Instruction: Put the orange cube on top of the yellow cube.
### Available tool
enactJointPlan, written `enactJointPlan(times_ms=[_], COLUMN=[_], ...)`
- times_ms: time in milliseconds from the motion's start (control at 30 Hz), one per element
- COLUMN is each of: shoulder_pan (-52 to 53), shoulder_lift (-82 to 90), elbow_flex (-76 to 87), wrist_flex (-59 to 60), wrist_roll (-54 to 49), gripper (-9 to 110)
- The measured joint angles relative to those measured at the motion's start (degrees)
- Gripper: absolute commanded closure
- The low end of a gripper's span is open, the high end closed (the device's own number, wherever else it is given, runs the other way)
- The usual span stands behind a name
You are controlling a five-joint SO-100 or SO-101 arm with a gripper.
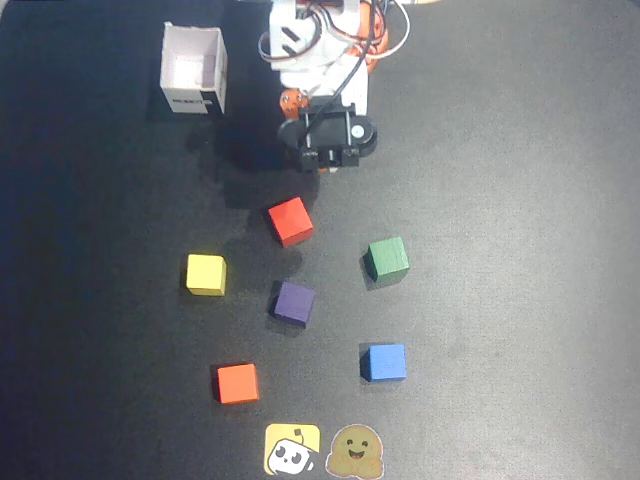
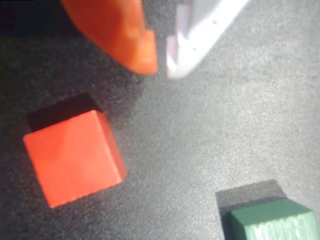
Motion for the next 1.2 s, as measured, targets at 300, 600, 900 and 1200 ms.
enactJointPlan(times_ms=[300, 600, 900, 1200], shoulder_pan=[0.0, 0.0, 0.1, 0.1], shoulder_lift=[0.0, 0.0, 0.0, -4.7], elbow_flex=[0.0, 0.0, -0.1, -4.5], wrist_flex=[0.0, 0.0, 0.0, -0.7], wrist_roll=[0.0, 0.0, 1.1, 2.1], gripper=[101, 101, 101, 101])
